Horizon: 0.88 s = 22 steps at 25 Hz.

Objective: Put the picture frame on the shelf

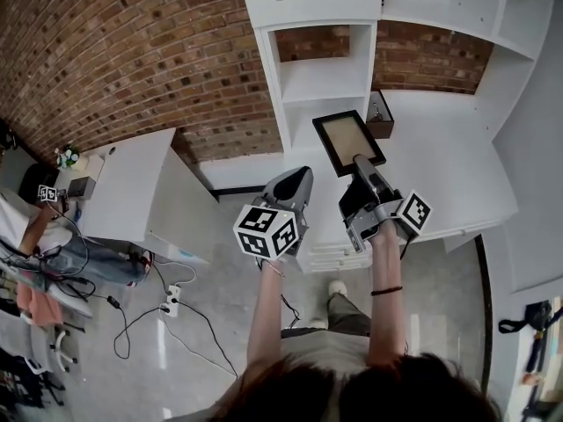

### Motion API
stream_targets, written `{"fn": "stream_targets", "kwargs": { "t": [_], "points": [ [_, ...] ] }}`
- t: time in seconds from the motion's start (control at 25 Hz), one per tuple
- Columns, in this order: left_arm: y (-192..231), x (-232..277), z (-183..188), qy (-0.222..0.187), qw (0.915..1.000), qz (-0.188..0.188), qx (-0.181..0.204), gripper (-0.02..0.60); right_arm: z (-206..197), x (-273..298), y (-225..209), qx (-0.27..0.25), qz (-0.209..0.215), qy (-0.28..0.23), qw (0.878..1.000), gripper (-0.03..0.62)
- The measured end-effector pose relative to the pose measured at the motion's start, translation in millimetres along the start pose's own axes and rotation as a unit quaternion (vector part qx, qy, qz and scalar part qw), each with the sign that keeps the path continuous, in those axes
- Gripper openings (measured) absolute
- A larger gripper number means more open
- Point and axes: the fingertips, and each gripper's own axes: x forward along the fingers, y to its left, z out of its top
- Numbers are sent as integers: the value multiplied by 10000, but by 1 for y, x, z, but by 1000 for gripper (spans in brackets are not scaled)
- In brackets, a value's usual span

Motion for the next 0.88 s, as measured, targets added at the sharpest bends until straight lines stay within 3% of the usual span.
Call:
{"fn": "stream_targets", "kwargs": {
  "t": [0.32, 0.88],
  "points": [
    [15, 39, -1, 17, 10000, 64, -38, 11, 27, 28, -17, 58, -47, 118, 9999, 72],
    [51, 79, 9, -26, 9986, 518, -124, 11, 60, 81, -34, 270, -90, 416, 9987, 72]
  ]
}}
